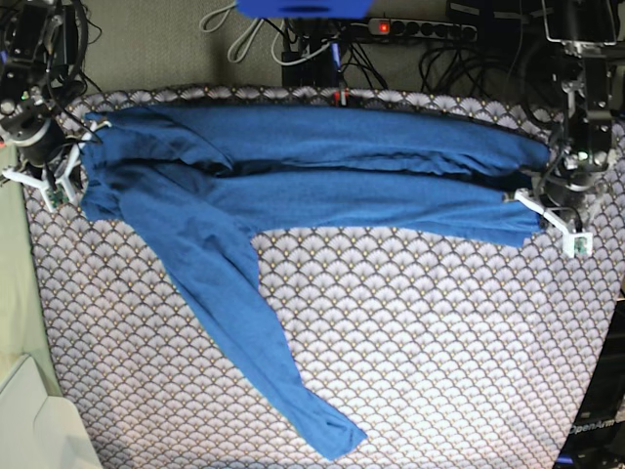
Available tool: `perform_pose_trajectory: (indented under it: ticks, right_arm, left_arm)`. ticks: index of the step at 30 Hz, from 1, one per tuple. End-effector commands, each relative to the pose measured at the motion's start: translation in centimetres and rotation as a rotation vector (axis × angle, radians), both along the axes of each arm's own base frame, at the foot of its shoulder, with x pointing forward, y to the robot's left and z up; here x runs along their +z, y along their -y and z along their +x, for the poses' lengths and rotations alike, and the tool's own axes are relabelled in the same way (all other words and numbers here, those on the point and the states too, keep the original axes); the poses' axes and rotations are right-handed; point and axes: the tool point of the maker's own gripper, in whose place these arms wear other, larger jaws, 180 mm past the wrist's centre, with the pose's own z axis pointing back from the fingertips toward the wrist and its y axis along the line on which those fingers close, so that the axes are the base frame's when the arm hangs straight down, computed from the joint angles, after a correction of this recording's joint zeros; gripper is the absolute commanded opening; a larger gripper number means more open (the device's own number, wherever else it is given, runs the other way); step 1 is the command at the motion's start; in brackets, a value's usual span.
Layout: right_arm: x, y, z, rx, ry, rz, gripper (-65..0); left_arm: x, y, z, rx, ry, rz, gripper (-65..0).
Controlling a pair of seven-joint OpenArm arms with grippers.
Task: Fold the T-shirt properly
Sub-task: 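Release with the right gripper, move it to the shirt's side and grasp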
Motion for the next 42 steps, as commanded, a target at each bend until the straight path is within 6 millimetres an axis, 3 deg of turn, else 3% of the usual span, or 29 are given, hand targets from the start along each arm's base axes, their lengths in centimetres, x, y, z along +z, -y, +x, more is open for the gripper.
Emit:
perform_pose_trajectory:
  ticks: [1,6,13,17,22,24,26,30,36,42]
  right_arm:
    - [1.2,0.2,0.7,0.009,0.041,-0.008,-65.0]
    - [1.1,0.2,0.7,0.009,0.040,-0.007,-65.0]
    - [1.2,-0.2,0.9,0.007,0.050,0.002,-65.0]
    - [1.3,-0.3,1.1,0.008,0.054,0.002,-63.6]
    - [1.8,-1.3,2.8,0.035,0.064,0.001,-48.1]
    - [2.6,-1.7,4.7,0.039,0.077,-0.008,-42.0]
    - [3.1,-2.5,6.8,0.051,0.078,-0.007,-39.2]
    - [3.6,-4.1,11.8,0.070,0.056,0.005,-39.1]
    - [2.7,-8.7,19.5,0.136,-0.019,0.109,-39.1]
    - [1.7,-13.4,24.5,0.190,-0.045,0.278,-39.1]
  left_arm:
    - [0.9,-0.8,0.6,0.008,0.025,0.021,-64.6]
    - [-0.9,-0.8,-0.2,0.029,-0.015,-0.002,-64.2]
    - [-1.5,0.2,-0.3,0.009,-0.040,-0.012,-61.6]
    - [-2.5,0.5,-1.2,0.008,-0.132,-0.024,-47.7]
    - [-2.1,0.6,-0.9,0.005,-0.134,-0.025,-26.4]
    - [-2.1,0.6,-0.9,0.004,-0.134,-0.025,-20.0]
    - [-2.1,0.6,-0.9,0.004,-0.134,-0.025,-17.6]
    - [-2.1,0.6,-0.9,0.004,-0.134,-0.025,-17.8]
    - [-2.3,0.5,-1.0,0.007,-0.141,-0.026,-17.8]
    - [-2.4,0.5,-1.2,0.009,-0.146,-0.026,-17.8]
